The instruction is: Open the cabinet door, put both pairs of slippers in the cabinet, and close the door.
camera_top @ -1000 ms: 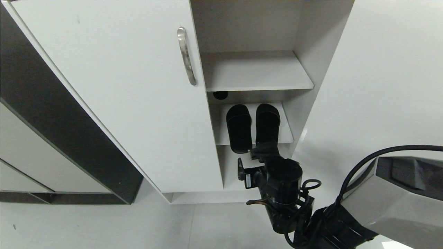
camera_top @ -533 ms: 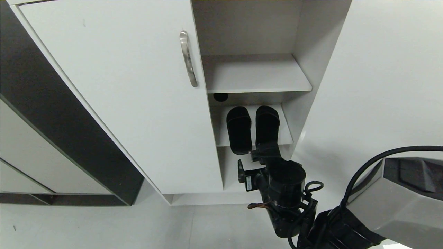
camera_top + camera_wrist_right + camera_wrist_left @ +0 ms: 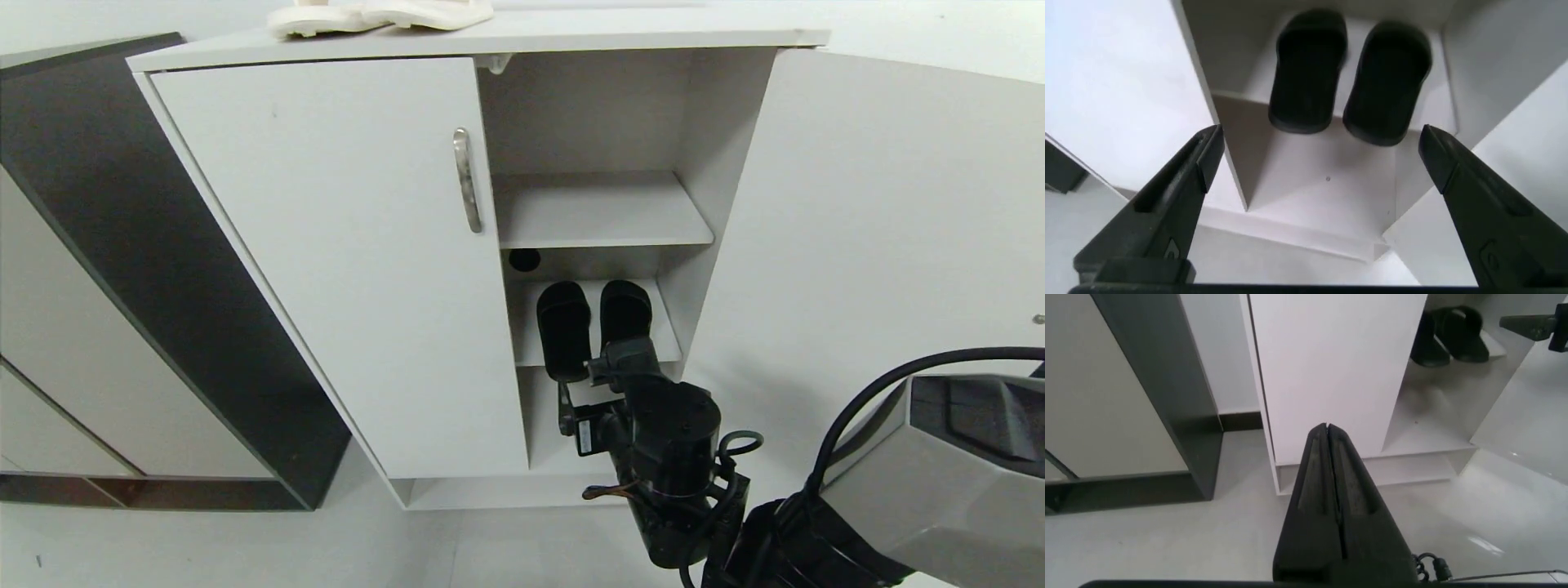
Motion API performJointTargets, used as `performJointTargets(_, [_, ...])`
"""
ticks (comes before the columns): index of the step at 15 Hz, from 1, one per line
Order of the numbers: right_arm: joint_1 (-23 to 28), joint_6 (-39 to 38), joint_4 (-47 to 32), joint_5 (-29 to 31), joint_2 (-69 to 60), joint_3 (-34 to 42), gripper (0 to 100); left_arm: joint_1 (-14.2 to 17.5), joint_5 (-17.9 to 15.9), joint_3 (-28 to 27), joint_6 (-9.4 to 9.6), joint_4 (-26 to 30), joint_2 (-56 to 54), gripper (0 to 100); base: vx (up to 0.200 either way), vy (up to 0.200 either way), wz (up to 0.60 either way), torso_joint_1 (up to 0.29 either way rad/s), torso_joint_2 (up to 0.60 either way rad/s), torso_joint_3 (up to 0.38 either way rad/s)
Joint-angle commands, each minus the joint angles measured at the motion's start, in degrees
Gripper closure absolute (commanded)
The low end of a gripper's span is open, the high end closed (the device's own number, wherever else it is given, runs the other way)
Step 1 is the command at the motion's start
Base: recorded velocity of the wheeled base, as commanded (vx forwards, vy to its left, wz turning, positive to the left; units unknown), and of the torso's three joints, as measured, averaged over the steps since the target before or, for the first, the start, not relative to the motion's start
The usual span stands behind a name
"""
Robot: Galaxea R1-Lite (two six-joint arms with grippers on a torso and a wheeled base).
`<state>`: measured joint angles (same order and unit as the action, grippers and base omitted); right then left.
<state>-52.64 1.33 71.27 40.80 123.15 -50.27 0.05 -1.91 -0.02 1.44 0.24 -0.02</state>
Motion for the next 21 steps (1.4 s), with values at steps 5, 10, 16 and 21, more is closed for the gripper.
performJointTargets(5, [0.08,-0.01,-0.07,-0.02,-0.01,0.09,0,0.04,-0.02,-0.06,0.06,0.02,0.11,100,0.0,0.0,0.0,0.003,0.0,0.201])
performJointTargets(10, [1.4,0.25,-9.92,-7.05,-9.68,6.59,0,0.04,-0.02,0.02,0.14,0.02,0.02,100,0.0,0.0,0.0,0.001,0.0,0.155])
performJointTargets(16, [1.22,-1.5,-10.53,-11.8,-11.88,9.93,0,-0.05,-0.02,0.02,-0.12,0.02,0.02,100,0.0,0.0,0.0,0.0,0.0,0.0])
performJointTargets(21, [1.05,-1.42,-10.27,-11.8,-12.06,10.02,0,0.04,-0.02,0.02,-0.12,0.02,0.02,100,0.0,0.04,0.0,0.0,0.0,0.0])
